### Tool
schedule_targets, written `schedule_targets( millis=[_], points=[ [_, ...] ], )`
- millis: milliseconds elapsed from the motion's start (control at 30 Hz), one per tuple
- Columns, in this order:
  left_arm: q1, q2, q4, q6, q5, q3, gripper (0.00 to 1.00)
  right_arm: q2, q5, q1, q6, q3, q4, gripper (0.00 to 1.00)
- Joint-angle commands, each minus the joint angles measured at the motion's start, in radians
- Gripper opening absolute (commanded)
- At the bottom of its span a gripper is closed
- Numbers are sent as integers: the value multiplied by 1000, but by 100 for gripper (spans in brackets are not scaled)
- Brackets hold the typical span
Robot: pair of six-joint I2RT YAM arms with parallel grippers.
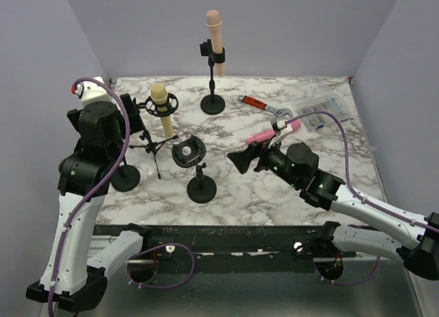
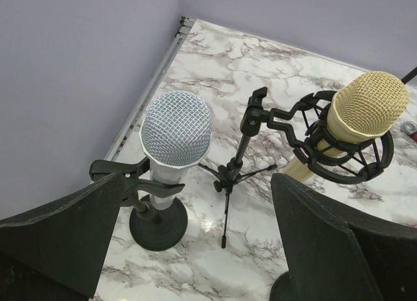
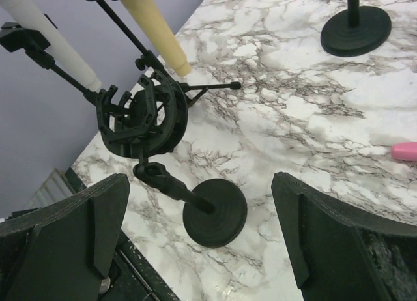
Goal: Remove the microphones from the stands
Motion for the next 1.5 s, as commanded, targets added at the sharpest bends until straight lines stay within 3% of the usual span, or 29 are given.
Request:
schedule_targets(
  millis=[0, 200, 467, 600, 733, 1000, 1100, 1267, 1467],
  points=[
    [8, -21, 42, 12, -93, -28, 99, 26, 35, 4, -47, 11, -8, 100],
    [30, -3, 133, 125, -126, -76, 99, 100, -29, 4, -58, 94, -10, 100],
    [72, 67, 206, 125, -137, -87, 98, 112, -67, 4, -29, 97, 6, 100],
    [74, 97, 229, 123, -149, -94, 93, 91, -56, 4, -29, 95, -17, 100],
    [74, 90, 250, 131, -183, -122, 84, 62, -34, 4, -30, 81, -19, 100],
    [74, 53, 274, 156, -210, -173, 56, 70, -41, 4, -28, 75, -6, 100],
    [74, 44, 261, 165, -192, -172, 52, 75, -47, 4, -24, 75, -8, 100],
    [72, 55, 145, 164, -163, -102, 27, 65, -36, 4, -27, 69, -8, 100],
    [41, 35, 49, 168, -120, -39, 8, 86, -41, 4, -27, 75, 1, 100]
  ],
)
